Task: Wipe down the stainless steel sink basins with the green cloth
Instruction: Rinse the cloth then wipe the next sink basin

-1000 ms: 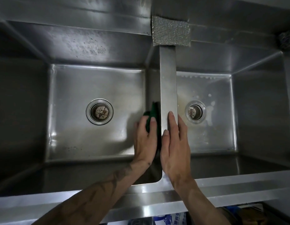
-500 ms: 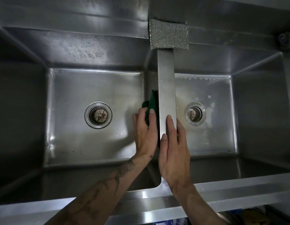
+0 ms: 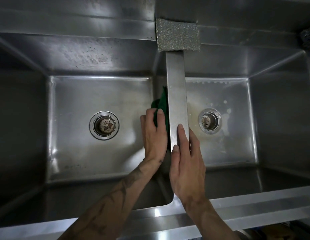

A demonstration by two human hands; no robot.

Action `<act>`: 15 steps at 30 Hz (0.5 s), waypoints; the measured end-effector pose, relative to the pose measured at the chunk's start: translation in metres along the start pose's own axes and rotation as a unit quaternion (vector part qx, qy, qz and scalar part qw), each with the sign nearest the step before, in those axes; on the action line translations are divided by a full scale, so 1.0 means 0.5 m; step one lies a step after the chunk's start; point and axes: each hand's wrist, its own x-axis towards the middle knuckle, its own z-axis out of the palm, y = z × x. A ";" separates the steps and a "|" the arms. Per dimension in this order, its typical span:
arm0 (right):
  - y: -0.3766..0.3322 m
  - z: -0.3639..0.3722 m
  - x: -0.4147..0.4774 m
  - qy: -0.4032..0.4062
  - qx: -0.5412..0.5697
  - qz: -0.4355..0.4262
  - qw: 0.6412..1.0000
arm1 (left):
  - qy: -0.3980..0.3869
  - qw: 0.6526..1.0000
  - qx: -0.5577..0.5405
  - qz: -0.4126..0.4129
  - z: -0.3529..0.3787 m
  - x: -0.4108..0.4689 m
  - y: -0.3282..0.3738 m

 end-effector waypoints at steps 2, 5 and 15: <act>-0.002 -0.001 -0.001 0.000 -0.003 0.000 1.000 | -0.004 1.000 0.017 -0.005 0.005 0.019 -0.026; -0.004 -0.001 0.000 0.002 -0.005 -0.005 1.000 | -0.022 0.991 0.049 -0.120 0.018 0.048 -0.074; -0.002 -0.001 -0.004 0.003 -0.015 0.000 1.000 | 0.024 0.999 0.011 0.038 0.034 0.104 0.033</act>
